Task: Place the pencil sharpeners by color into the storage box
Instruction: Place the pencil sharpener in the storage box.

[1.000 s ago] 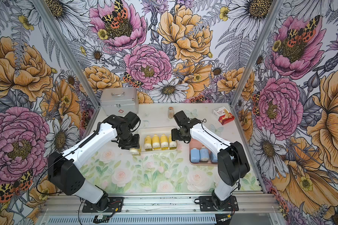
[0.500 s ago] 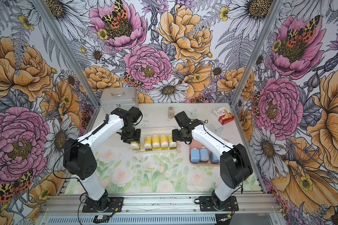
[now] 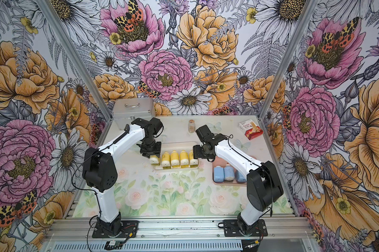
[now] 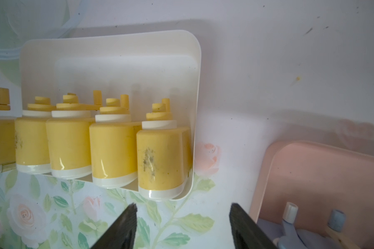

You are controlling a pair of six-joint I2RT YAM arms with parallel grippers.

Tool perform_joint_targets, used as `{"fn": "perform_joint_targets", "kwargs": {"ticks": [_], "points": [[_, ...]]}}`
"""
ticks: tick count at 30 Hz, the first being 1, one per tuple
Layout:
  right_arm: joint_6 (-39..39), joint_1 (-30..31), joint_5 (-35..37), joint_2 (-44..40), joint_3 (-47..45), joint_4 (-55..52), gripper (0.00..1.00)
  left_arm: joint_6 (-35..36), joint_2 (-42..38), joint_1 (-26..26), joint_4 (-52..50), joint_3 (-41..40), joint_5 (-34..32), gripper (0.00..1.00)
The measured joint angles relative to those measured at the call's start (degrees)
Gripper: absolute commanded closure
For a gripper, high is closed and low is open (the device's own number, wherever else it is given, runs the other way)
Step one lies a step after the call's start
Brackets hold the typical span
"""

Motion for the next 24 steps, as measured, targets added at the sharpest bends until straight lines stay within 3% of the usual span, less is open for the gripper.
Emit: {"fn": "perform_joint_targets", "kwargs": {"ticks": [24], "points": [[0.0, -0.2, 0.0, 0.0, -1.3, 1.2, 0.3, -0.7, 4.5, -0.8, 0.2, 2.1, 0.0, 0.59]]}}
